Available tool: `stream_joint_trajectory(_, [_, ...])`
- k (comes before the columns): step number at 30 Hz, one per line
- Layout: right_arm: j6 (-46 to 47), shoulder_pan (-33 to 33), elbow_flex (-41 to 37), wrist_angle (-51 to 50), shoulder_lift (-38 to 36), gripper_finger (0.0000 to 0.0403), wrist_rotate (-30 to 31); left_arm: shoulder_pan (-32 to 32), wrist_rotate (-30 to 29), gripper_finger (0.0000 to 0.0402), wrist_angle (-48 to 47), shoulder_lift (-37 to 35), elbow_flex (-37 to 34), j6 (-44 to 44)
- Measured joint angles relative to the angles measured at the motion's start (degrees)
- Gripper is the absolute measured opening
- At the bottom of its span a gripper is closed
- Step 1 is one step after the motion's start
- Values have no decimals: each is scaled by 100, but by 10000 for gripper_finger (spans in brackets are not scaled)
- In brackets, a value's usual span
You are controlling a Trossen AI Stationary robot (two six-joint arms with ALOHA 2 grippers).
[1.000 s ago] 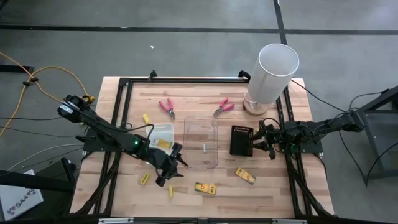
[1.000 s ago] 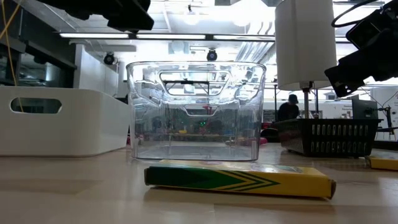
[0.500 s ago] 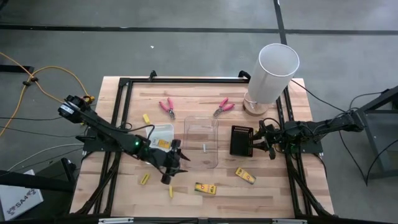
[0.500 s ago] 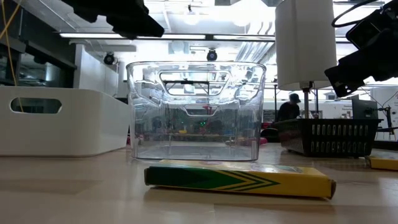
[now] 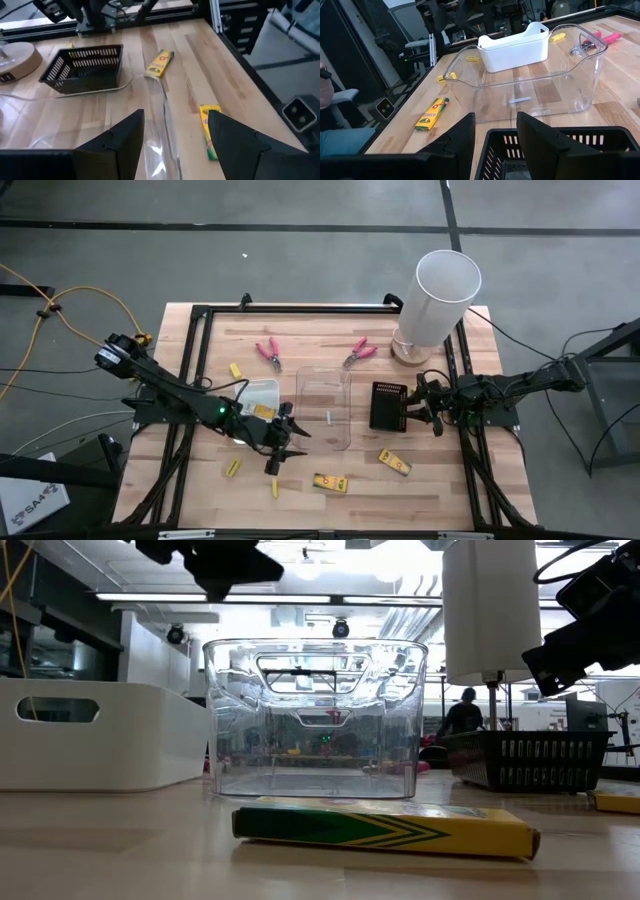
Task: Pick & Place School Supplies
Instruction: Put the crayon box into the white bin
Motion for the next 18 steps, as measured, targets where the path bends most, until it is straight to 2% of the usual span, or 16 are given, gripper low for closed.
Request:
stream_joint_trajectory(6, [1,-1,-1,-1,-1,137,0,-144,164,212,922,739,-4,-472])
stream_joint_trajectory(11, [1,-1,1,-1,1,136,0,-199,318,212,1919,1388,-2,-472])
stream_joint_trajectory(18, [-1,0,1,-1,0,136,0,-390,-58,212,2233,1813,0,-590])
